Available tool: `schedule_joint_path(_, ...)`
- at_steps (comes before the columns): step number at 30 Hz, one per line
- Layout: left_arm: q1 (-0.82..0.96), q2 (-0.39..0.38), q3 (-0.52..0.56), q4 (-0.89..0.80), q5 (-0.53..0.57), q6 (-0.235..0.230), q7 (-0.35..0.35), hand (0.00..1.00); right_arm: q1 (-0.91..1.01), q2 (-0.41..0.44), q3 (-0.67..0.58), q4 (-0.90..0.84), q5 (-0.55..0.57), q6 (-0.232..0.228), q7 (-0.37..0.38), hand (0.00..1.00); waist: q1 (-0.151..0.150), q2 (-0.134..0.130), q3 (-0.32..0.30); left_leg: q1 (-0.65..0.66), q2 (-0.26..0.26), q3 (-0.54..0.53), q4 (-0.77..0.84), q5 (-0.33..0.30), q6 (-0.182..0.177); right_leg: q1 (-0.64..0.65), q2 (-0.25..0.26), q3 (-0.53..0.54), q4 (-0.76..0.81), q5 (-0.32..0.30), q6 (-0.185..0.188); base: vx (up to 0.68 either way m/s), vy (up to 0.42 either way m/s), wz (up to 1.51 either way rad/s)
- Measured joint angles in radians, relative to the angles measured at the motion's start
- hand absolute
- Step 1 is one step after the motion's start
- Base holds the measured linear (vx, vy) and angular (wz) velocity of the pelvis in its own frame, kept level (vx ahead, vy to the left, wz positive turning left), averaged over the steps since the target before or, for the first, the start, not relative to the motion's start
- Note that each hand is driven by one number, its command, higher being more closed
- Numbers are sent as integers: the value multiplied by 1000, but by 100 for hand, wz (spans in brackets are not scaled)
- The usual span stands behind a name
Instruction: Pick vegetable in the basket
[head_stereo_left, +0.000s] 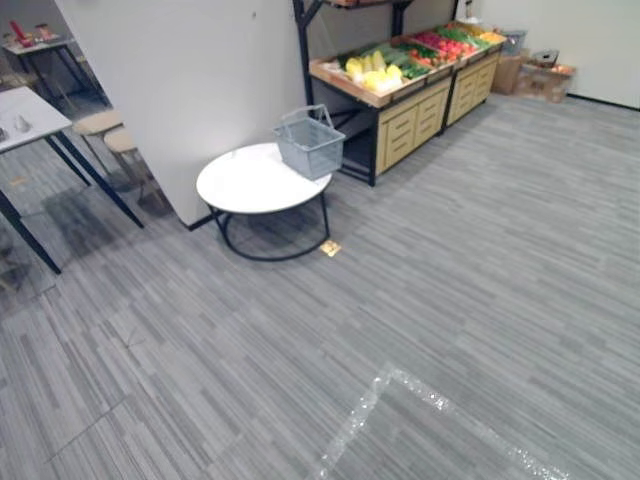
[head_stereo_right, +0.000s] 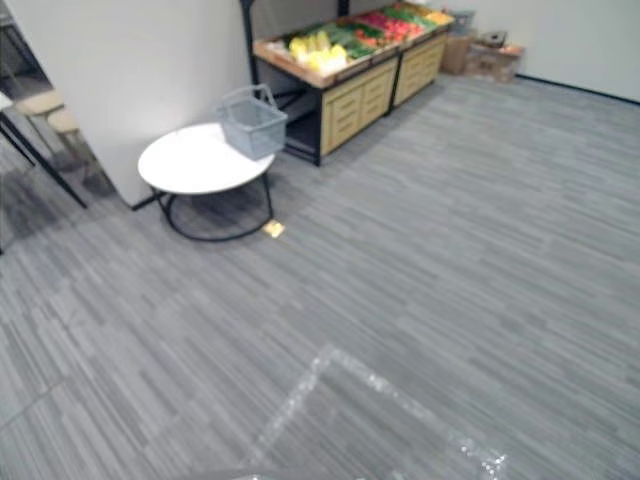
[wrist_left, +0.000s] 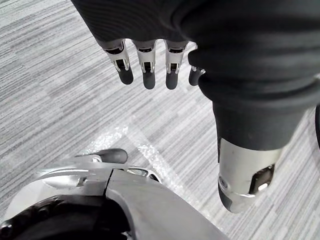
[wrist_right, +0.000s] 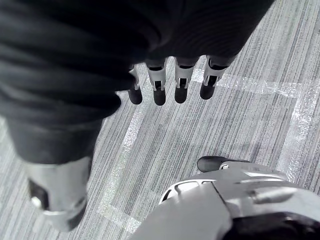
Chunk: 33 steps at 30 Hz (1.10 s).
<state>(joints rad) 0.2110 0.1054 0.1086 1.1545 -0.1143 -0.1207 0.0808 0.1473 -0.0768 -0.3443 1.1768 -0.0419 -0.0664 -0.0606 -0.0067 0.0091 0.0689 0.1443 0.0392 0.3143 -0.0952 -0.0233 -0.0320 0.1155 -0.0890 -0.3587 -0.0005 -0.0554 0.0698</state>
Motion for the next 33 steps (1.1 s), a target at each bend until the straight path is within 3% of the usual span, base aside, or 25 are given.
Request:
schedule_joint_path(18, -1, 4, -3, -3, 2, -9, 23, 0, -18, -7, 10, -1, -2, -11, -2, 0, -11, -11, 24, 2, 2, -3, -7, -1, -6, 9, 0, -24, -15, 0, 4, -32, -9, 1)
schedule_joint_path(22, -5, 12, -5, -17, 56, -14, 22, 0, -18, -15, 40, -2, -2, -14, 4, 0, -15, -13, 24, 0, 1, -3, -7, 1, -2, 9, 1, -25, -17, 1, 4, 31, -4, 0)
schedule_joint_path(33, -12, 49, -82, -83, 171, -57, -20, 0, -19, -49, 189, -56, -2, -82, 96, 0, -18, -19, 29, 3, 12, 33, -6, -13, -23, 7, 16, 6, -35, 1, 4, 30, -19, -8)
